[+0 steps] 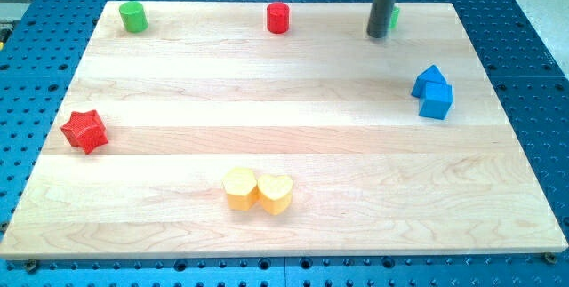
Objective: Place the arm to the bottom center of the board
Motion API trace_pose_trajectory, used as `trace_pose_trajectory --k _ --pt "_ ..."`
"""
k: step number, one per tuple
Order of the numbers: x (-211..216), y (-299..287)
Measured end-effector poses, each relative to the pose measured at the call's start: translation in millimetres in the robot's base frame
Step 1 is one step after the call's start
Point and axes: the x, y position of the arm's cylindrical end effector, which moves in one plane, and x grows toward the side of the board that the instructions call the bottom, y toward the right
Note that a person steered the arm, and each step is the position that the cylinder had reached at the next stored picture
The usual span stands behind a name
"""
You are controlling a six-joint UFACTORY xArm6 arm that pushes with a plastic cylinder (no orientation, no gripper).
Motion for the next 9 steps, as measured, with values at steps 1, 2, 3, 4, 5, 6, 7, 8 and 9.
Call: trace_pose_trajectory --k 1,2,3,4,5,6,7,8,9 --pt "3.6 -26.2" --pt "5.5 -29.3" --pt "5.5 -28.2" --pt "5.5 -19.7" --pt "9.4 -4.2" --pt "23.5 29.9" --pt "57.2 139.6" --pt "141.4 164.1" --pt "252.9 92.7"
